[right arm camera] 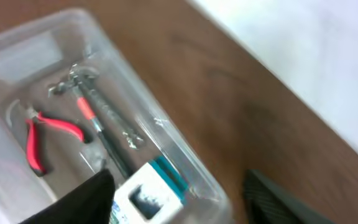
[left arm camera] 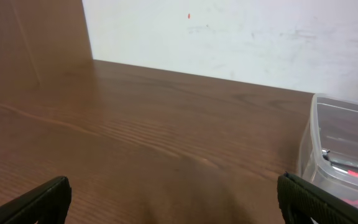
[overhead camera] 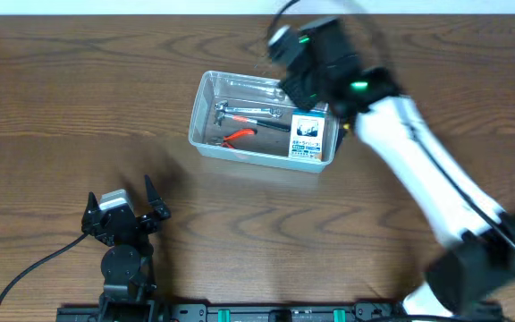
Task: Pack container
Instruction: 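Grasp the yellow-black screwdriver with the right gripper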
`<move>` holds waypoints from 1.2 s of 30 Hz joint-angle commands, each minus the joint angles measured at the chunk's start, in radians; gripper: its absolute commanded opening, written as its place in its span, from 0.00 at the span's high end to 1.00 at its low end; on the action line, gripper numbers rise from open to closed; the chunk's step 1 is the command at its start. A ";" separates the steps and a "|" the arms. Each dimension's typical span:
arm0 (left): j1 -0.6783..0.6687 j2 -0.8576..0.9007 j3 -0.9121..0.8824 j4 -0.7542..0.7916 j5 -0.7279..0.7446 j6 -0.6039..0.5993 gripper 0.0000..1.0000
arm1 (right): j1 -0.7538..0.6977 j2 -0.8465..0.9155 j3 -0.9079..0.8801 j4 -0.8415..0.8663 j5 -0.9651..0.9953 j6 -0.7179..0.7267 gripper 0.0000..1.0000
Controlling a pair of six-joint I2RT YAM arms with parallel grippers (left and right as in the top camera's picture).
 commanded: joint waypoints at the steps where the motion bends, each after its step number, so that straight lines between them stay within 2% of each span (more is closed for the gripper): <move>1: -0.003 -0.004 -0.022 -0.029 -0.020 0.002 0.02 | -0.116 -0.022 0.003 -0.103 0.035 0.377 0.32; 5: -0.003 -0.004 -0.022 -0.029 -0.020 0.002 0.02 | -0.219 -0.001 -0.045 -0.236 0.036 0.634 0.45; 7: -0.003 -0.004 -0.022 -0.029 -0.019 0.002 0.02 | -0.248 0.016 -0.094 -0.248 0.036 0.721 0.47; 10: -0.003 -0.004 -0.022 -0.029 -0.020 0.002 0.02 | -0.264 0.049 -0.184 -0.202 0.036 0.838 0.50; 15: -0.003 -0.004 -0.022 -0.029 -0.020 0.002 0.02 | -0.249 0.131 -0.261 -0.119 0.011 0.954 0.53; 29: -0.003 -0.004 -0.022 -0.029 -0.019 0.002 0.02 | -0.184 0.368 -0.262 -0.022 -0.077 1.078 0.56; 30: -0.003 -0.004 -0.022 -0.029 -0.019 0.002 0.02 | -0.183 0.375 -0.262 -0.022 -0.077 1.086 0.58; 34: -0.003 -0.004 -0.022 -0.029 -0.019 0.002 0.02 | -0.183 0.391 -0.262 -0.025 -0.077 1.088 0.77; 36: -0.003 -0.004 -0.022 -0.029 -0.020 0.002 0.02 | -0.188 0.389 -0.262 -0.027 -0.078 1.088 0.80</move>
